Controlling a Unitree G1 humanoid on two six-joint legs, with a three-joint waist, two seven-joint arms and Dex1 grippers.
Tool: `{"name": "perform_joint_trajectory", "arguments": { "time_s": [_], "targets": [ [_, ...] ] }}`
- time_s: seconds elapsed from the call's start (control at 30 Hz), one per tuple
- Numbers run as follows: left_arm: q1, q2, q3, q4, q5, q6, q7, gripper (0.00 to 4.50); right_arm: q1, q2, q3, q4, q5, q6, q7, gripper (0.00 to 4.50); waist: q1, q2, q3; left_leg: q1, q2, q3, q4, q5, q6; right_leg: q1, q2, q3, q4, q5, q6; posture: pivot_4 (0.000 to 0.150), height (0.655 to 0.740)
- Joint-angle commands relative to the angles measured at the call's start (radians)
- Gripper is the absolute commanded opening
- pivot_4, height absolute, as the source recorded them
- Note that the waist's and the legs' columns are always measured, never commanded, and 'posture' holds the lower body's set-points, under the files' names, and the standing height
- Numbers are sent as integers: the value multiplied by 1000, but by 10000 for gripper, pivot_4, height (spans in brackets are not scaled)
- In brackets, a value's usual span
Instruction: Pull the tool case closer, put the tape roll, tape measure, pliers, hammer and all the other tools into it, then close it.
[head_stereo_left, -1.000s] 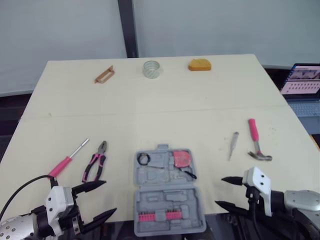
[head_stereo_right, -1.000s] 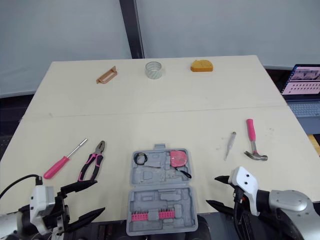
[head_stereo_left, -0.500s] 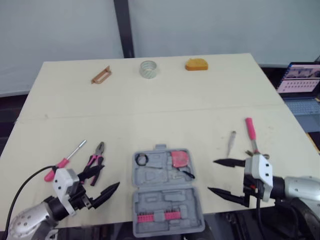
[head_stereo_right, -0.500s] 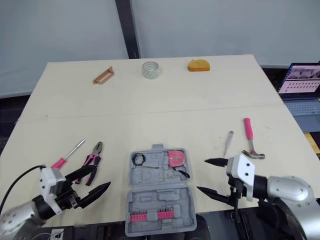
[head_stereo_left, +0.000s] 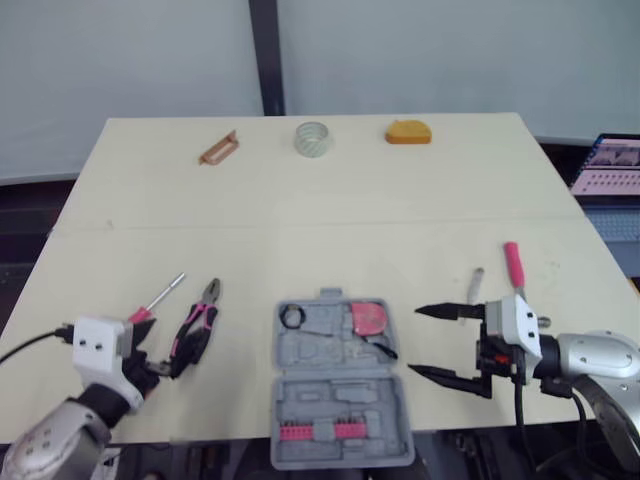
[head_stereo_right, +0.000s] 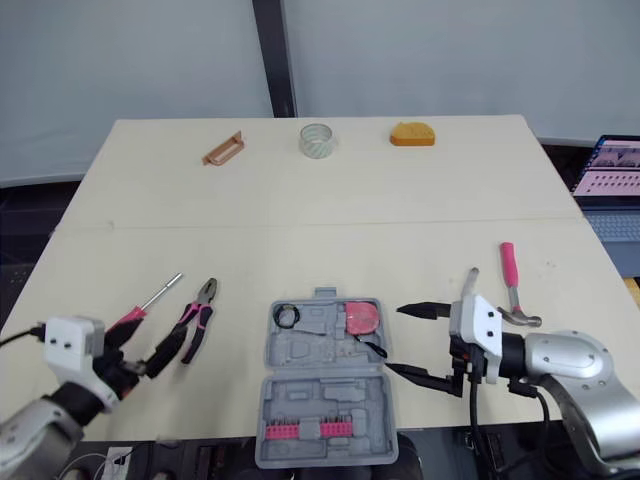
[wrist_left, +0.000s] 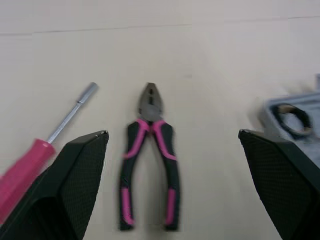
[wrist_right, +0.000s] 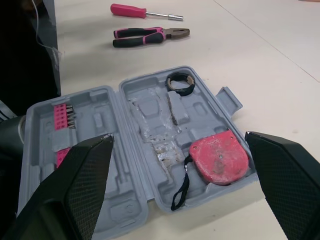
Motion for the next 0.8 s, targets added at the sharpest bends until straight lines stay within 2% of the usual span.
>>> {"name": "perform_joint_trajectory", "arguments": {
  "time_s": [0.03,0.3,0.8],
  "targets": [
    [-62,44,2,69,13,56,1,45000,-8,-15,-9,-6,12,2,9,44524,-3,0,0,0,0,0,-1,0,0,0,0,0,-1,0,0,1500,7400],
    [-223,111,-156,273,136,55,-54,45000,4,-17,-25,-34,10,21,-18,44524,-4,0,0,0,0,0,-1,0,0,-1,1,0,0,0,0,1500,7400],
    [-302,40,-289,387,246,32,-74,45000,46,-23,-47,-77,3,39,-59,44524,4,0,0,1,0,1,-1,0,-1,-1,1,1,0,0,0,1500,7400]
  ]
}}
